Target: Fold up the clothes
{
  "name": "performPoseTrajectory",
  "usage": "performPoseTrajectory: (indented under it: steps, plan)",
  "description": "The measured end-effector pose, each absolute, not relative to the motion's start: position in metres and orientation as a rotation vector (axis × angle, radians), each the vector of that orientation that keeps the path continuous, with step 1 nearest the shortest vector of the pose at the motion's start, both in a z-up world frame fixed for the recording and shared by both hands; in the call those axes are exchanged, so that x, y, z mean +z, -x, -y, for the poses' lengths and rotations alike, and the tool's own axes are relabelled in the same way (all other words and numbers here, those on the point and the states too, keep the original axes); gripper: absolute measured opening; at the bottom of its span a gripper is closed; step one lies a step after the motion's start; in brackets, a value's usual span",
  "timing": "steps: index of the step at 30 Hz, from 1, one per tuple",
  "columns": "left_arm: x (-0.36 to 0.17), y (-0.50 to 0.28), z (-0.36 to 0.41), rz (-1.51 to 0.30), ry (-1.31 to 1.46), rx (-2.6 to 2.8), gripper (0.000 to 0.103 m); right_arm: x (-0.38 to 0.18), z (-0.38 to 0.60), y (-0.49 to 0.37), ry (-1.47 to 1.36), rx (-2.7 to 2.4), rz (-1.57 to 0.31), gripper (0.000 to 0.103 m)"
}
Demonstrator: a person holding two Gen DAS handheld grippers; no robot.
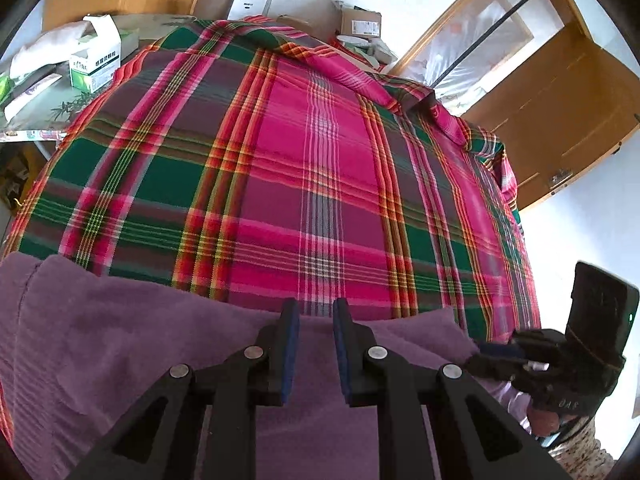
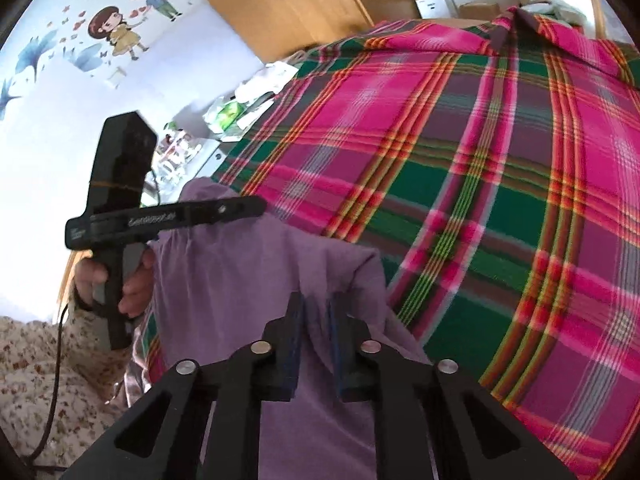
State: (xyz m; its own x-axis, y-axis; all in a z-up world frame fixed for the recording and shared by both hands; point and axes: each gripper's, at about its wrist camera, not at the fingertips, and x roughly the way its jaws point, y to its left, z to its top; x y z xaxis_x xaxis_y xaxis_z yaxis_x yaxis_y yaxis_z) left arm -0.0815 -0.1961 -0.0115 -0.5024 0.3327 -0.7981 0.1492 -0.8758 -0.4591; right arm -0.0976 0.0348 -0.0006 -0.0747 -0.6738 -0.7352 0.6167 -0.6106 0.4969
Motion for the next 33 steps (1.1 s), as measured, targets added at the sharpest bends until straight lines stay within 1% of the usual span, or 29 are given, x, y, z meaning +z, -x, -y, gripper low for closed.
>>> performPoseTrajectory:
  steps: [9, 12, 13, 16, 20, 22, 26, 29, 33]
  plan:
    - [-0.012, 0.082, 0.195, 0.724, 1.502, 2.534, 0.017, -0.011, -0.040, 0.086, -1.356, -1.757, 0.145, 0.013]
    - [-0.013, 0.082, 0.195, 0.722, 1.498, 2.533, 0.017, -0.013, -0.045, 0.091, -1.371, -1.752, 0.195, 0.017]
    - [-0.013, 0.081, 0.196, 0.729, 1.496, 2.532, 0.017, -0.012, -0.046, 0.093, -1.374, -1.749, 0.208, 0.020]
    - [-0.014, 0.082, 0.197, 0.732, 1.493, 2.528, 0.017, -0.013, -0.046, 0.097, -1.381, -1.747, 0.221, 0.026]
    - [-0.015, 0.083, 0.196, 0.728, 1.489, 2.531, 0.018, -0.017, -0.036, 0.106, -1.412, -1.716, 0.235, 0.028]
    - [-0.015, 0.084, 0.196, 0.724, 1.489, 2.531, 0.018, -0.018, -0.033, 0.107, -1.420, -1.698, 0.236, 0.031]
    - [-0.014, 0.086, 0.195, 0.706, 1.494, 2.528, 0.018, -0.019, -0.031, 0.110, -1.441, -1.681, 0.225, 0.031]
    - [-0.015, 0.085, 0.196, 0.722, 1.481, 2.521, 0.018, -0.017, -0.033, 0.110, -1.455, -1.689, 0.168, 0.031]
    - [-0.017, 0.084, 0.199, 0.750, 1.465, 2.513, 0.018, -0.019, -0.030, 0.119, -1.462, -1.685, 0.189, 0.030]
